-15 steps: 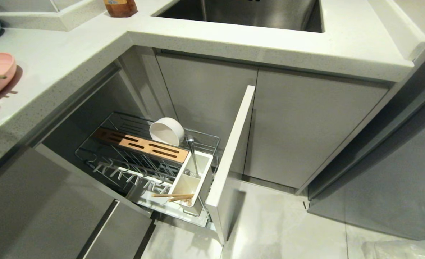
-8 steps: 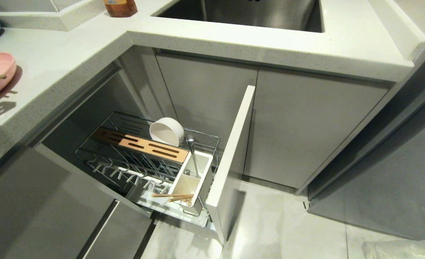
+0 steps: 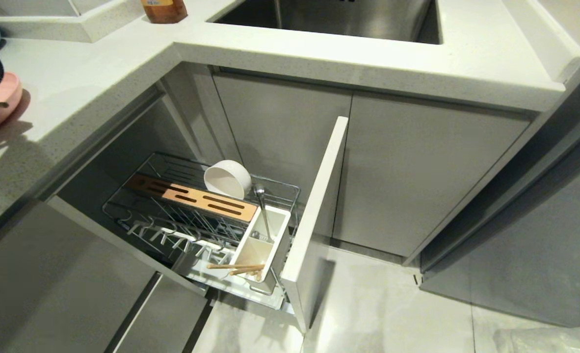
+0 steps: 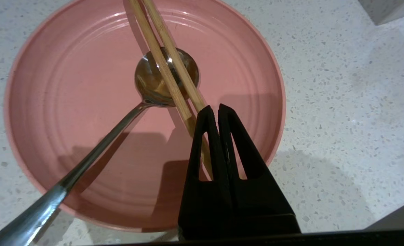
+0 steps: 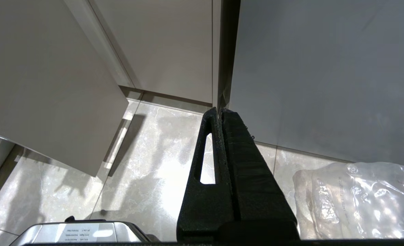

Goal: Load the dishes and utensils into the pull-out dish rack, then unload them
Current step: Pick up the chopsticks and place it in the cupboard

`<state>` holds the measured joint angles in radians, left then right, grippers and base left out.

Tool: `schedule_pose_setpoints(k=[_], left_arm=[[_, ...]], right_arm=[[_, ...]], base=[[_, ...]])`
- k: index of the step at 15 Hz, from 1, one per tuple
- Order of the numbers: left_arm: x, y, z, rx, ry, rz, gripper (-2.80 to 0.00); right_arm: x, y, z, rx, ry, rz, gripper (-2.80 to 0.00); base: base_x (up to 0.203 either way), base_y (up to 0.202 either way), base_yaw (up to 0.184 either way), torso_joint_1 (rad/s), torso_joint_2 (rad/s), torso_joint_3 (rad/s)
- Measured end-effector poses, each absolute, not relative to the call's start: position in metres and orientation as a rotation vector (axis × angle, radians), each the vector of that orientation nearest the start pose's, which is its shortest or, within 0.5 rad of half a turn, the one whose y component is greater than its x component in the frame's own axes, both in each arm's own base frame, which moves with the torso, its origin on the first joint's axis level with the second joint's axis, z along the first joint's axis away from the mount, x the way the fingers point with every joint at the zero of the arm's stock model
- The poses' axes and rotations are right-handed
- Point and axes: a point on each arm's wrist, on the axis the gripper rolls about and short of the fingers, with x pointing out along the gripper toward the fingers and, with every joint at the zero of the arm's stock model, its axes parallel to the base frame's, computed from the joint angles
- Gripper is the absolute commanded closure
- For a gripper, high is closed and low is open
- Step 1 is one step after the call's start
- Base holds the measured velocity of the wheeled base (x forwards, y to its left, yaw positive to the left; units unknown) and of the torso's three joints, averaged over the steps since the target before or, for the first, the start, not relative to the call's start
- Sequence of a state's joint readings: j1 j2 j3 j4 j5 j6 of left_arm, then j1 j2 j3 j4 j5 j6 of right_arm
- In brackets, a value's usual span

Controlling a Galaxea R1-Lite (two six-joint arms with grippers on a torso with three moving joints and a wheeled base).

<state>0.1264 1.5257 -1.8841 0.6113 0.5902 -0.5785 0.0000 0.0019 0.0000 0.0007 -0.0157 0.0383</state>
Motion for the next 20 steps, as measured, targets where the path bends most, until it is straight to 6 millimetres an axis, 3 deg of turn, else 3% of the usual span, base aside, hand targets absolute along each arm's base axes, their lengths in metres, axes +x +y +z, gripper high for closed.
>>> schedule_pose_setpoints(k=[8, 9, 20], left_arm=[[0.225, 0.042, 0.405, -0.509, 0.027, 0.803, 0.0], [0.226, 0.042, 0.405, -0.505, 0.033, 0.809, -2.8], [0.232, 0.042, 0.397, -0.481, 0.081, 0.871, -2.8]], right_arm=[[-0.023, 0.0, 0.075, 0.038, 0.002, -0.016, 0.0], [-0.023, 0.0, 0.075, 0.038, 0.002, -0.016, 0.0], [-0.023, 0.0, 0.075, 0.038, 0.002, -0.015, 0.0]], base=[[0.0, 0.0, 0.0, 0.0, 0.0, 0.0], [0.0, 0.0, 0.0, 0.0, 0.0, 0.0], [0.0, 0.0, 0.0, 0.0, 0.0, 0.0]])
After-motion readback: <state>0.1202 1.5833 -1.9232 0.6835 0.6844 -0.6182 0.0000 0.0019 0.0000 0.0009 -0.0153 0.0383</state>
